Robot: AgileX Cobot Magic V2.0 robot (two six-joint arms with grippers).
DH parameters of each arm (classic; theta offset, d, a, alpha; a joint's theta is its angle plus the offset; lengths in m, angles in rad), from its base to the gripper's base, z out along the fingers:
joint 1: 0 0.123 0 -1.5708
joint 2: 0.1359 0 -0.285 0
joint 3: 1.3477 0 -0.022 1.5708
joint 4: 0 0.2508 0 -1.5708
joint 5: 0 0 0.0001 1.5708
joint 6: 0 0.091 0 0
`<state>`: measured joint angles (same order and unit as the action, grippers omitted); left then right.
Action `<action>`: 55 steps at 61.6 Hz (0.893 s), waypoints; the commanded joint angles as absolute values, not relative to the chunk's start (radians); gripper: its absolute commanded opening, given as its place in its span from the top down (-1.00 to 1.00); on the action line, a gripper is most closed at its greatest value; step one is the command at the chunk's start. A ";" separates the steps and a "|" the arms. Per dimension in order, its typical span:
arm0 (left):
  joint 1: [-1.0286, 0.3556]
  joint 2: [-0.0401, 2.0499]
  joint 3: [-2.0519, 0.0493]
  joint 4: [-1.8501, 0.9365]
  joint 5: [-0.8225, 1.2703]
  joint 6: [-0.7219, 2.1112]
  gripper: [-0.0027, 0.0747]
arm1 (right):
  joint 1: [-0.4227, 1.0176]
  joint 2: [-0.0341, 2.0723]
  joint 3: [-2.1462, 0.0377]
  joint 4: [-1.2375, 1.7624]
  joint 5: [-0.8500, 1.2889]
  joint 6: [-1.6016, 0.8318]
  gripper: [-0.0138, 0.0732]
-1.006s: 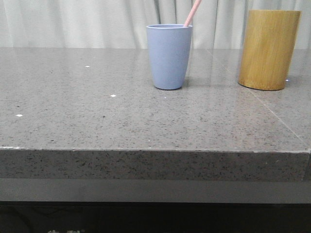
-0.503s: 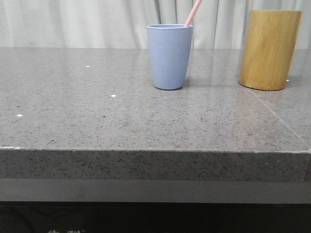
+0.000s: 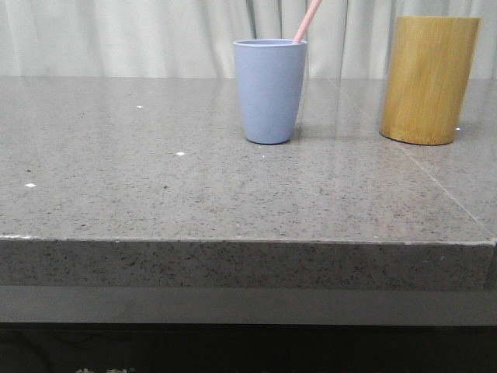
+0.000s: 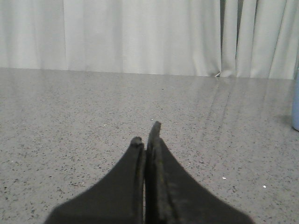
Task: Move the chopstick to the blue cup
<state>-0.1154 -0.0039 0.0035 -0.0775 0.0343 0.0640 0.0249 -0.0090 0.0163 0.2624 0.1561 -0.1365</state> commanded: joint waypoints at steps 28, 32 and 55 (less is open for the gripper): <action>-0.114 -0.027 0.016 -0.085 -0.052 0.053 0.98 | 0.020 -0.032 0.023 0.256 0.019 -0.145 0.84; -0.114 -0.027 0.016 -0.085 -0.052 0.053 0.98 | 0.020 -0.033 0.023 0.214 0.000 -0.125 0.84; -0.114 -0.027 0.016 -0.085 -0.052 0.053 0.98 | 0.020 -0.033 0.023 -0.049 -0.070 0.207 0.84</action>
<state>-0.1154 -0.0039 0.0035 -0.0775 0.0343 0.0640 0.0225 -0.0107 0.0262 -0.0306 0.0188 0.1965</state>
